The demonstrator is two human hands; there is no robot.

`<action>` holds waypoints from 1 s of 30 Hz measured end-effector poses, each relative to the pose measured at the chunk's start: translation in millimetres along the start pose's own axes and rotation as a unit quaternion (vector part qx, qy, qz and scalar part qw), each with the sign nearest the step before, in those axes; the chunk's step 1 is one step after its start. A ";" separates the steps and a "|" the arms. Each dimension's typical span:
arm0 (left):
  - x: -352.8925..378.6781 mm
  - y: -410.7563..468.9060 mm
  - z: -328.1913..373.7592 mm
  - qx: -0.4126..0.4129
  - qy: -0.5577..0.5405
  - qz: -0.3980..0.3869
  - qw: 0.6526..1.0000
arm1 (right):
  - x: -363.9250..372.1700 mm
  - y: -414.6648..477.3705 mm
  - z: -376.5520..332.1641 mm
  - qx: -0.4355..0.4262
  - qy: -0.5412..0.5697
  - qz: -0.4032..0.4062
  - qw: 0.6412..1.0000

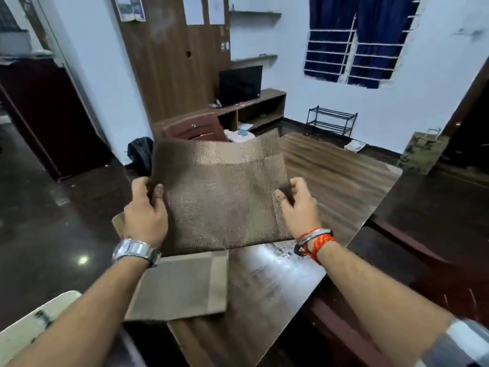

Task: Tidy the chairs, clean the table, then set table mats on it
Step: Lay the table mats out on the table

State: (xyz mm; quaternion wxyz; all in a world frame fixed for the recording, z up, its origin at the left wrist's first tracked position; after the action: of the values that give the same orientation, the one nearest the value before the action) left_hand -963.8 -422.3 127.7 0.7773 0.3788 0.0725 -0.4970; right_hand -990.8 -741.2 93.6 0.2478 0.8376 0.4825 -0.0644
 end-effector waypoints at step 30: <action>314.4 91.8 95.1 0.100 0.052 -0.168 0.979 | -125.1 121.1 164.2 0.175 -0.206 0.096 0.958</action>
State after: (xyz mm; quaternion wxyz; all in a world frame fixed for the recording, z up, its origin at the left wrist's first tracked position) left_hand -757.1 -690.7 88.1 0.6364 0.4623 0.1255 -0.6046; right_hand -933.4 -966.6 37.1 0.1961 0.8787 0.3197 -0.2954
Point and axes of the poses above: each hand's wrist, its own y-axis towards the middle knuckle, its own x-axis out of the palm, z = x × y, the point moved 7 cm from there along y, towards the middle knuckle, and after that the axes turned 2 degrees about -z, right-handed, at the moved point
